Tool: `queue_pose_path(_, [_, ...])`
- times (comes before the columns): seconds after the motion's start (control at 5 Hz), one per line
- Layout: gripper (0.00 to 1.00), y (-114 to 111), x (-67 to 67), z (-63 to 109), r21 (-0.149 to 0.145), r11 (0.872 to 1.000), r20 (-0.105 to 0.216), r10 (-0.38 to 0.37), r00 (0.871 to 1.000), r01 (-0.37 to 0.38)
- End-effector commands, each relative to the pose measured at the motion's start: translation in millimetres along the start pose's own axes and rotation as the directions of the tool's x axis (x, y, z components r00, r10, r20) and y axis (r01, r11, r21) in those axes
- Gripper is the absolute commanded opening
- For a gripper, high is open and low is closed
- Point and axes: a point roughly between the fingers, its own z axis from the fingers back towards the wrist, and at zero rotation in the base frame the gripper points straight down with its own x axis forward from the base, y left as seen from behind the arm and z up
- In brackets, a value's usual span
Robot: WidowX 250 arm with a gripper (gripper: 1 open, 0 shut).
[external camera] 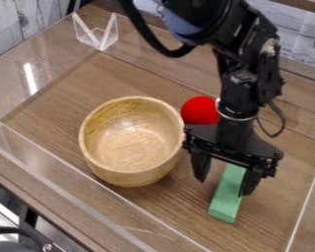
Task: Remove the green stick from the brown bowl and put it on the table
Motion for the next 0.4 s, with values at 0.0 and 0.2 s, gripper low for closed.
queue_pose_path(0.0, [1.0, 0.1, 9.0, 6.0, -0.01, 1.0, 0.025, 0.012, 1.0, -0.012])
queue_pose_path(0.2, [1.0, 1.1, 9.2, 3.5, -0.007, 1.0, 0.02, 0.016, 1.0, -0.016])
